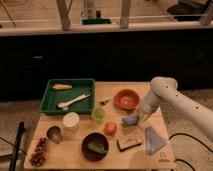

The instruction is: Place sponge in table surface

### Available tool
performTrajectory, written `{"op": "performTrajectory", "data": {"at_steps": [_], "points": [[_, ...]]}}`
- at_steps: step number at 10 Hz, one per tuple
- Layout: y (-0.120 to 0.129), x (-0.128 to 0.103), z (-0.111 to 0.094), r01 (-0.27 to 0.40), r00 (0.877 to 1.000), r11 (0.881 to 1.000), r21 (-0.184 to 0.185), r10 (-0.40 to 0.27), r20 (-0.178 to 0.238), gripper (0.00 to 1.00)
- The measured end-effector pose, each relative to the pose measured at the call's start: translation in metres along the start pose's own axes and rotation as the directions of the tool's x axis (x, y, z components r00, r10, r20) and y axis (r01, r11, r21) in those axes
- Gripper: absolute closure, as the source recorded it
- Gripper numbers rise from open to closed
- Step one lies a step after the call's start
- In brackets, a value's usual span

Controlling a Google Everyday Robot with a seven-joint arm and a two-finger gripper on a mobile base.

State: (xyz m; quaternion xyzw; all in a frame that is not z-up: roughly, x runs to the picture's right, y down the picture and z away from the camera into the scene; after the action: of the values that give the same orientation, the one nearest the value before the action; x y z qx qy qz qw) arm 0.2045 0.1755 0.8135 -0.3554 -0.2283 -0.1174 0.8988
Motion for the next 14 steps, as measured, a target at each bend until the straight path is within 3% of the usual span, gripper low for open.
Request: {"op": "performTrajectory", "data": {"at_steps": [3,14], "points": [[0.0007,0.0004,-0.0005,0.003,1.0,1.0,-0.009,-0.003,-0.001,0.21],[0.0019,-0.0049,-0.0008,0.024,1.0,0.999,-0.024,-0.024,-0.005,0.2]]}}
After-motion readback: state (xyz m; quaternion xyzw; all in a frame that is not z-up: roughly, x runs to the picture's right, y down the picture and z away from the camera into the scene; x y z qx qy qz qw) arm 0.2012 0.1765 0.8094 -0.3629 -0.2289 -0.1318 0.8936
